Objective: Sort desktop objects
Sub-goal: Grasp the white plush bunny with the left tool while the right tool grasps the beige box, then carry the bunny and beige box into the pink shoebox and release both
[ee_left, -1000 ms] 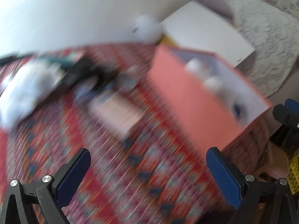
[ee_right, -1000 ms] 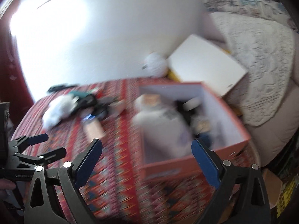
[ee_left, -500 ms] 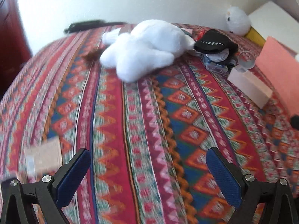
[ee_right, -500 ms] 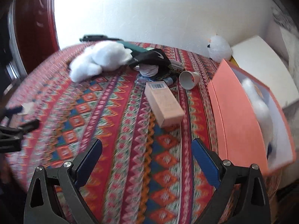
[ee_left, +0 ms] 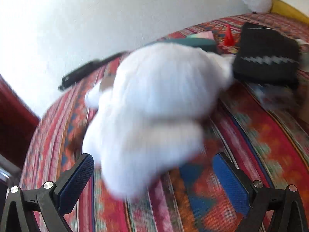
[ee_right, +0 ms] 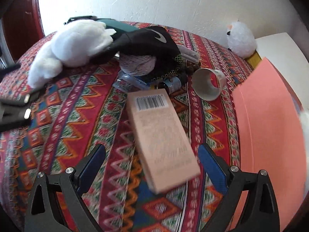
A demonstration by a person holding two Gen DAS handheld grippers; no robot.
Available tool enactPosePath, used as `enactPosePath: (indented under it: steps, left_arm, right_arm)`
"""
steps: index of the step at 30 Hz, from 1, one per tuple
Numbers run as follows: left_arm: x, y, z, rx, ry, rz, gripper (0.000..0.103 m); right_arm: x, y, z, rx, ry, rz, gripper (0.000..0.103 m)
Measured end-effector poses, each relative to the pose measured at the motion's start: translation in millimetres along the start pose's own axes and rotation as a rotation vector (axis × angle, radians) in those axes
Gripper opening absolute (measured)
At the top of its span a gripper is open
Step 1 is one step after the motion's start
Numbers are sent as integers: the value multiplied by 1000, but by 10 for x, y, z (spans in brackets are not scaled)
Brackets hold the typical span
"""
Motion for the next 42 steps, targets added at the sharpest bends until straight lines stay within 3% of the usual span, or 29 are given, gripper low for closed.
enactPosePath:
  steps: [3, 5, 7, 8, 9, 11, 16, 20, 24, 35, 42]
  left_arm:
    - [343, -46, 221, 34, -2, 40, 103]
    - [535, -88, 295, 72, -25, 104, 103]
    - [679, -104, 299, 102, -33, 130, 100]
    - [707, -88, 290, 106, -42, 134, 90]
    - [672, -59, 282, 98, -45, 133, 80]
    - [554, -3, 272, 75, -39, 125, 70]
    - [-27, 259, 69, -65, 26, 25, 69]
    - [-673, 420, -320, -139, 61, -61, 69]
    - [-1286, 531, -771, -163, 85, -100, 69]
    - [-2867, 547, -1678, -151, 15, -192, 69]
    - [-3501, 68, -1973, -51, 1, -330, 69]
  right_arm:
    - [237, -38, 80, 10, 19, 16, 98]
    - [368, -59, 122, 28, 20, 38, 98]
    - [422, -97, 147, 62, 7, 73, 93]
    - [434, -130, 165, 88, 2, 104, 68]
    - [417, -151, 186, 100, -2, 118, 53]
    - [291, -149, 202, 100, -17, 123, 53]
    - [-187, -27, 122, 107, -72, 176, 53]
    - [-650, 182, -82, 101, -94, 218, 53]
    - [-1155, 496, -424, 62, -106, 241, 53]
    - [-2103, 853, -1607, 105, -110, 273, 53]
    - [-2561, 616, -2319, 193, -131, 229, 53]
Point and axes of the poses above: each gripper's, at about its wrist camera, not at the fingertips, and x roughly the way its jaws point, y to its left, z to its top, the point moved 2 cm from there along x, roughly the way its jaws point, and after that the axes turned 7 degrees about -x, right-handed, at the moved point
